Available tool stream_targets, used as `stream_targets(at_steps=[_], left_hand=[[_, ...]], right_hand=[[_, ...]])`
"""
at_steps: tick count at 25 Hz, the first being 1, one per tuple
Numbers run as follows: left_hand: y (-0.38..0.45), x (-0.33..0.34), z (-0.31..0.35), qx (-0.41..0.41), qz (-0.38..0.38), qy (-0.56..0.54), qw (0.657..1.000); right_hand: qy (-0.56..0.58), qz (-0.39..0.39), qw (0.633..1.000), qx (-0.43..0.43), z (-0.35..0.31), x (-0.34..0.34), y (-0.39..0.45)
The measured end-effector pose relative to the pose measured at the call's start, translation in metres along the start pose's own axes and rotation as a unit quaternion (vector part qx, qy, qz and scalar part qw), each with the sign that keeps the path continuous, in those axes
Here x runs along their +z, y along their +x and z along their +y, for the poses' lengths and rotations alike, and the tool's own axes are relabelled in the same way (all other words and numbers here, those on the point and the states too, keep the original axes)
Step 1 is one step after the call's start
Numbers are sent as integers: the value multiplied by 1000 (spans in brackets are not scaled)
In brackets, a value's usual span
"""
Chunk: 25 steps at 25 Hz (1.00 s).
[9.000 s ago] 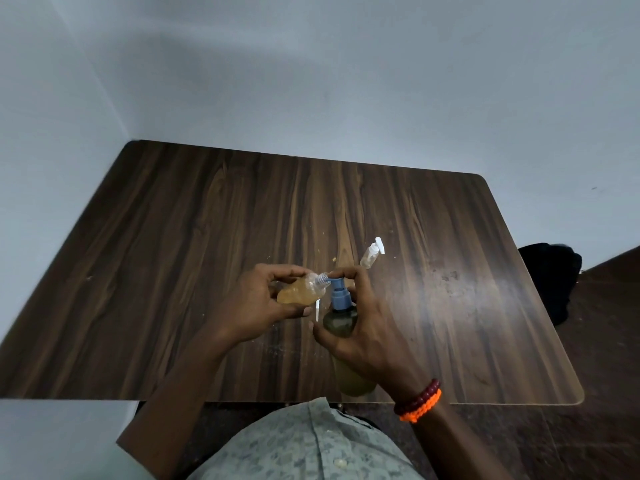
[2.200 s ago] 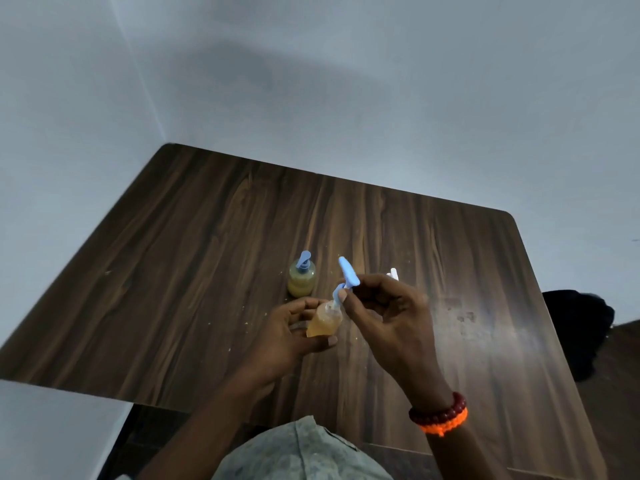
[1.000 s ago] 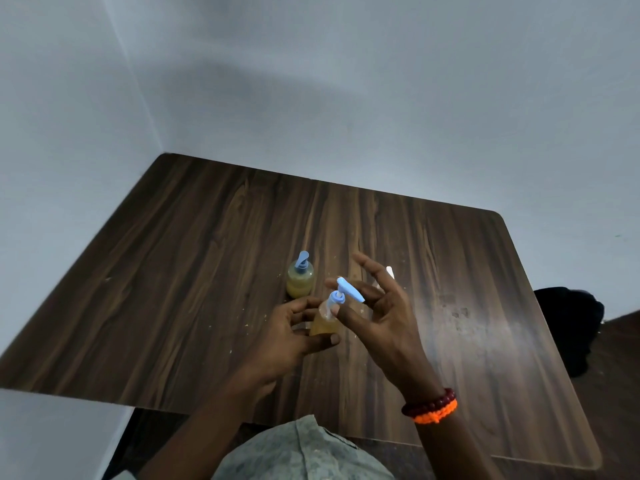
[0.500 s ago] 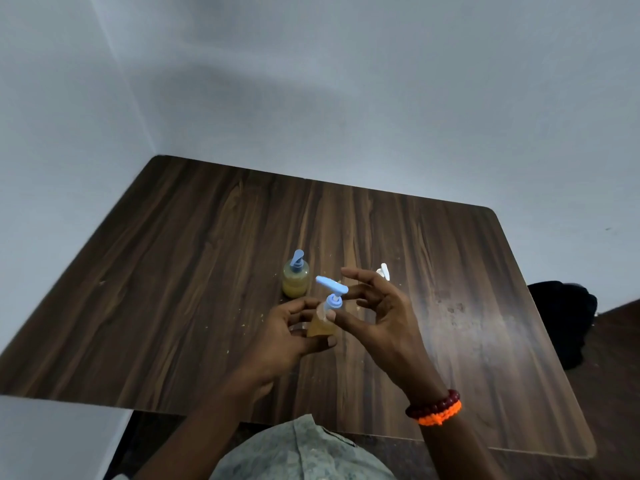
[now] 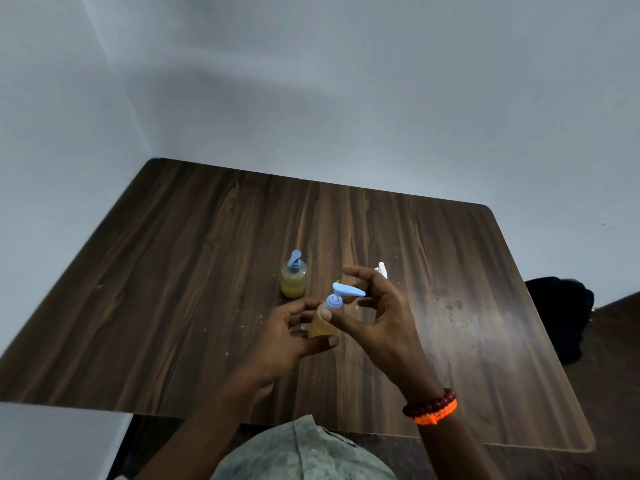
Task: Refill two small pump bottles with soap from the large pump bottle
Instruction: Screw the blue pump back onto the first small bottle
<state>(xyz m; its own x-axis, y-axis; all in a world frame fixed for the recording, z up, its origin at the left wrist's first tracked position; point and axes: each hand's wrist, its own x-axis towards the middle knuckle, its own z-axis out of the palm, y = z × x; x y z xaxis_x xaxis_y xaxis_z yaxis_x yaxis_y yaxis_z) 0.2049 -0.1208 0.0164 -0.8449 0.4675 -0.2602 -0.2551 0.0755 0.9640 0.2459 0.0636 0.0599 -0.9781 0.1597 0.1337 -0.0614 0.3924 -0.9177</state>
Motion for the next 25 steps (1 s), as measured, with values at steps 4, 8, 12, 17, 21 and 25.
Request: stream_targets(at_steps=[4,8,12,17,21,25], left_hand=[[1,-1,-3,4,-5,-3,1000],[3,-3,-5,13,-9,2,1000],[3,1,-8,26,24,-2,999],[2,9,-11,72,56,22,996],[3,17,-17,87,65,46,993],[5,18,-17,108,35,43,993]], right_hand=[[28,-42,998,21,2,-2,-1],[36,11,999,9,2,3,3],[10,60,998,-2,-2,15,4],[-5,93,996,-8,-4,18,7],[5,109,994,8,1,16,4],[4,66,996,54,13,17,-14]])
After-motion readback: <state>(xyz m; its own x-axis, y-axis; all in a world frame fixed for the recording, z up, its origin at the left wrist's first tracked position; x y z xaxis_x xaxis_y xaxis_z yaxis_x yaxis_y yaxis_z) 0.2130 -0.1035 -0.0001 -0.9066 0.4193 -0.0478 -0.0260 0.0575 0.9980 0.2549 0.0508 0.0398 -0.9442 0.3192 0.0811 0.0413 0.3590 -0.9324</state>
